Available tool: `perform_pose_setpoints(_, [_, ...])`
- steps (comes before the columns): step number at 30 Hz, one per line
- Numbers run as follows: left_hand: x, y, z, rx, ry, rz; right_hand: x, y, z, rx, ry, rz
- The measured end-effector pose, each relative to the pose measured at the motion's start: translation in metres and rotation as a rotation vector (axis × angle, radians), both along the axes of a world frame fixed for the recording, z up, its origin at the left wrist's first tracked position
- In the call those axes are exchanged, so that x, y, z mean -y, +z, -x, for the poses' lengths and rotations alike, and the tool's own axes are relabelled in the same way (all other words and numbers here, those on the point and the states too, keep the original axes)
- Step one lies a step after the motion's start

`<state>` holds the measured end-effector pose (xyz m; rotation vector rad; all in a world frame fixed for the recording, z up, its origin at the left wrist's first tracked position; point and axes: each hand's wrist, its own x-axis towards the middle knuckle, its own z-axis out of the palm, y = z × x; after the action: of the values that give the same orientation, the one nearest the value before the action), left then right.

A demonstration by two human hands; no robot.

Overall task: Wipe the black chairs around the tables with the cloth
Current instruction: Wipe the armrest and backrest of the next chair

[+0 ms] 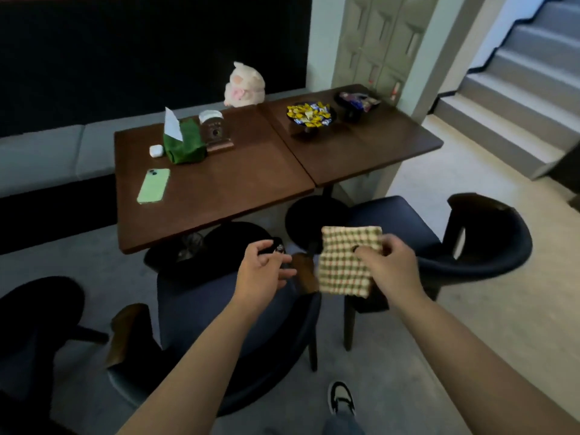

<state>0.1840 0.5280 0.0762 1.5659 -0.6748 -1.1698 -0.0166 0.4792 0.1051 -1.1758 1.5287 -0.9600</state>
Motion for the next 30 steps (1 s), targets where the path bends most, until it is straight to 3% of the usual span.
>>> perform_pose_setpoints(2, [-0.008,-0.032,0.006,-0.031,0.005,-0.111,-0.013,-0.014,0.004,-0.265,0.002,0.229])
perform_pose_setpoints(5, [-0.029,-0.078,0.012,0.056,-0.046,-0.228,-0.033,-0.052,-0.004,-0.399,0.087,0.405])
perform_pose_setpoints(10, [-0.063,-0.132,0.007,0.224,-0.052,-0.370,-0.072,-0.130,-0.034,-0.342,0.413,0.053])
perform_pose_setpoints(16, [-0.080,-0.157,0.007,0.365,-0.157,-0.436,-0.088,-0.168,-0.066,-0.287,0.119,0.017])
perform_pose_setpoints(19, [-0.080,-0.161,0.017,0.637,-0.289,-0.426,-0.082,-0.181,-0.085,-0.277,0.134,-0.106])
perform_pose_setpoints(22, [-0.081,-0.162,0.026,0.914,-0.442,-0.452,-0.083,-0.193,-0.095,-0.286,0.067,-0.102])
perform_pose_setpoints(30, [-0.077,-0.167,0.029,0.929,-0.441,-0.531,-0.075,-0.206,-0.089,-0.308,0.037,0.007])
